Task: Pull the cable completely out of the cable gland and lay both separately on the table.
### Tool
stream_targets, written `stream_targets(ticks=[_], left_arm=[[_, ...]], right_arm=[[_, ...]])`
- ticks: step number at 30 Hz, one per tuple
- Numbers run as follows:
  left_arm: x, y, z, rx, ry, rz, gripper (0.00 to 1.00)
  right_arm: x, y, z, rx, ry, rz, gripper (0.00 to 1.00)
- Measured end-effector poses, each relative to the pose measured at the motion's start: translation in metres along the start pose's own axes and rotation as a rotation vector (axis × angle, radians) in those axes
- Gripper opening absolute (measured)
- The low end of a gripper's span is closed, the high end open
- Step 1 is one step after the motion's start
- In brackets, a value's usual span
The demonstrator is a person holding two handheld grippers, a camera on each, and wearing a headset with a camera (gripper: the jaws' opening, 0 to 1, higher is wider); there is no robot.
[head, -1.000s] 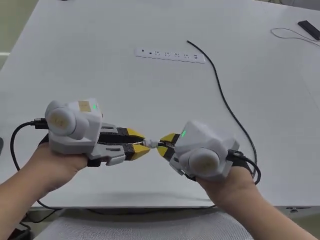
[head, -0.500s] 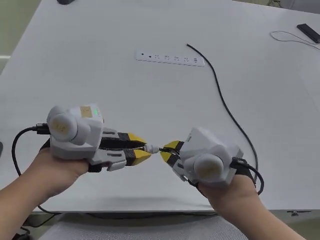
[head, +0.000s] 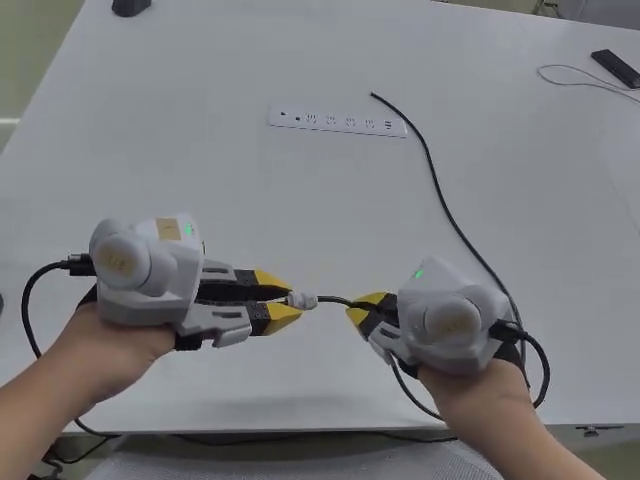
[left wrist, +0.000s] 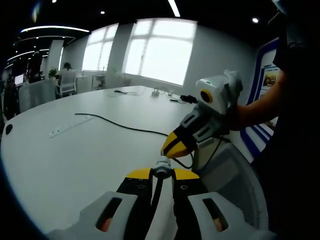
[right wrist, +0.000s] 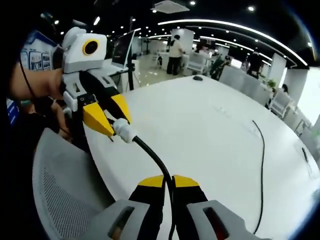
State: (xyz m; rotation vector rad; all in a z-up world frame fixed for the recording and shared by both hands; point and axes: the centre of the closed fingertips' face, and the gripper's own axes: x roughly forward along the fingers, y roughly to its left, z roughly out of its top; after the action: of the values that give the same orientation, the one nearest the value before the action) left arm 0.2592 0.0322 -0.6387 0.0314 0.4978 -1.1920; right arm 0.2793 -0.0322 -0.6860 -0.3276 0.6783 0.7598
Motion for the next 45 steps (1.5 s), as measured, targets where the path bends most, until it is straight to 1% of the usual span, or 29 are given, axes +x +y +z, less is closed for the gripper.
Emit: stream_targets(ticks=[2, 3, 6, 7, 8, 13, 17, 21, 23, 29, 33, 36, 38, 40, 42, 44, 45], left_arm=[[0.001, 0.0, 0.001, 0.0, -0.002, 0.0, 0.15], [0.001, 0.0, 0.001, -0.001, -0.003, 0.0, 0.15], [0.003, -0.001, 0.002, 0.002, -0.004, 0.0, 0.15], [0.003, -0.001, 0.002, 0.001, -0.004, 0.0, 0.15], [0.004, 0.0, 0.003, 0.001, -0.005, 0.0, 0.15], [0.005, -0.001, 0.002, 0.0, -0.003, 0.0, 0.15], [0.006, -0.002, 0.001, -0.002, 0.0, -0.002, 0.15], [0.006, -0.002, 0.001, -0.005, 0.001, 0.0, 0.15], [0.005, -0.001, 0.001, -0.007, -0.001, 0.003, 0.15], [0.002, 0.002, 0.001, -0.025, -0.004, 0.004, 0.15], [0.002, 0.002, 0.001, -0.029, -0.007, 0.007, 0.15], [0.002, 0.003, 0.001, -0.031, -0.006, 0.009, 0.15], [0.001, 0.003, 0.001, -0.037, -0.008, 0.007, 0.15], [0.0, 0.004, 0.001, -0.042, -0.01, 0.01, 0.15], [0.0, 0.004, 0.001, -0.044, -0.007, 0.012, 0.15], [0.0, 0.005, -0.001, -0.041, -0.001, 0.016, 0.15], [0.0, 0.005, -0.002, -0.043, -0.001, 0.016, 0.15]], right_arm=[[0.001, -0.005, -0.005, 0.015, 0.008, -0.006, 0.0], [0.001, -0.009, -0.008, 0.034, 0.009, -0.014, 0.0], [0.002, -0.014, -0.019, 0.117, 0.026, -0.022, 0.0], [0.003, -0.017, -0.021, 0.123, 0.027, -0.027, 0.0], [0.004, -0.018, -0.027, 0.153, 0.041, -0.028, 0.0], [0.005, -0.022, -0.04, 0.224, 0.067, -0.031, 0.0], [0.006, -0.023, -0.043, 0.273, 0.074, -0.026, 0.0], [0.007, -0.022, -0.043, 0.26, 0.076, -0.024, 0.0], [0.007, -0.02, -0.042, 0.261, 0.076, -0.014, 0.0], [0.005, -0.019, -0.041, 0.241, 0.063, -0.006, 0.01], [0.004, -0.017, -0.039, 0.201, 0.063, -0.009, 0.01], [0.001, -0.014, -0.037, 0.156, 0.071, 0.002, 0.01], [-0.001, -0.013, -0.036, 0.115, 0.07, 0.002, 0.01], [-0.004, -0.012, -0.033, 0.109, 0.064, 0.006, 0.02], [-0.006, -0.012, -0.029, 0.116, 0.056, 0.009, 0.05], [-0.01, -0.009, -0.021, 0.127, 0.042, 0.016, 0.08], [-0.012, -0.006, -0.015, 0.115, 0.037, 0.024, 0.1]])
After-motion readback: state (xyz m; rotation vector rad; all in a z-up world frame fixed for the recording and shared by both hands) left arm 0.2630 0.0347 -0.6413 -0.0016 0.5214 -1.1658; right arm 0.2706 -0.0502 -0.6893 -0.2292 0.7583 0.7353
